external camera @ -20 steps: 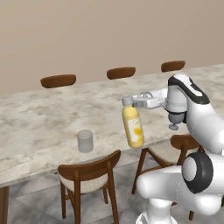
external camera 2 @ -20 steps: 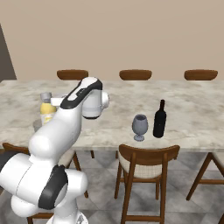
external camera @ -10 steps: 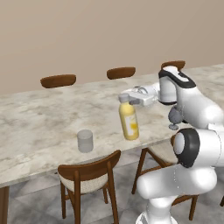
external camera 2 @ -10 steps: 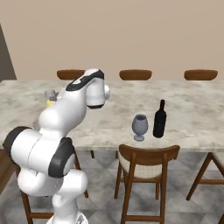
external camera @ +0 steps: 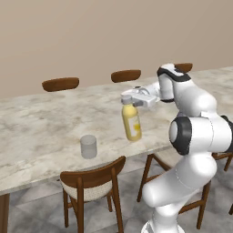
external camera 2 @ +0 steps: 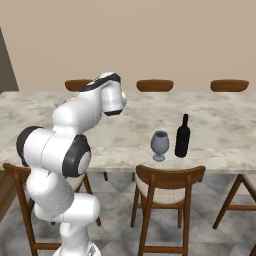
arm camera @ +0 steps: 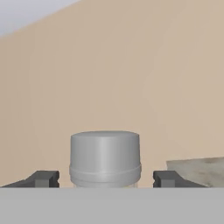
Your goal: There is a wine glass and glass cup on the dining counter. Place the wine bottle next to the wine glass and the juice bottle next to the glass cup.
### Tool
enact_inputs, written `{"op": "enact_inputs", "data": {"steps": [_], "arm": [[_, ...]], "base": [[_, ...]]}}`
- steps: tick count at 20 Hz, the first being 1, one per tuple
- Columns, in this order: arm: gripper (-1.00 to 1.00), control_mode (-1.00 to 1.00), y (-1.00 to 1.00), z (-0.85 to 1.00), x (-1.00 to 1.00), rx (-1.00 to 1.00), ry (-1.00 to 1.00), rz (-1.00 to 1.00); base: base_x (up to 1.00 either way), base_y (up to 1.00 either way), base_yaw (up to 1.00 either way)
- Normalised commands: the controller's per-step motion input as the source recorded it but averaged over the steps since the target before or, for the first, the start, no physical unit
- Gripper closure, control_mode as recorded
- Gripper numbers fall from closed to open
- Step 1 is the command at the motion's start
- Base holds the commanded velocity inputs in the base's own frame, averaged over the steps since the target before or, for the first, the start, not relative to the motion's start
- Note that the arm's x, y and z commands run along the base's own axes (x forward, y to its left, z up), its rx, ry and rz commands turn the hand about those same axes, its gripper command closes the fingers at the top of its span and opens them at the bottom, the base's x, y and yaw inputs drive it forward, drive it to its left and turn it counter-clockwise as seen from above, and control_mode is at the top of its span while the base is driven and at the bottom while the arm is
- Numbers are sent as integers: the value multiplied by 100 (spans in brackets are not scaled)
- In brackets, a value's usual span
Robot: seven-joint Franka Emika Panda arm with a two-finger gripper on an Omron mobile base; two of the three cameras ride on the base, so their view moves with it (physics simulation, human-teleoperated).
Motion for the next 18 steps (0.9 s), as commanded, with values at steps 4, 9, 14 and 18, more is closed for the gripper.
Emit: {"op": "enact_inputs", "data": {"steps": [4, 9, 14, 18], "arm": [[100, -100, 9, -18, 20, 3, -10, 13], [100, -100, 10, -27, 5, 5, -15, 14], [100, -100, 6, -21, 0, 8, -17, 11], [100, -100, 9, -16, 10, 4, -9, 4]], "base": [[0, 0, 0], [0, 0, 0], [0, 0, 0], [0, 0, 0]]}}
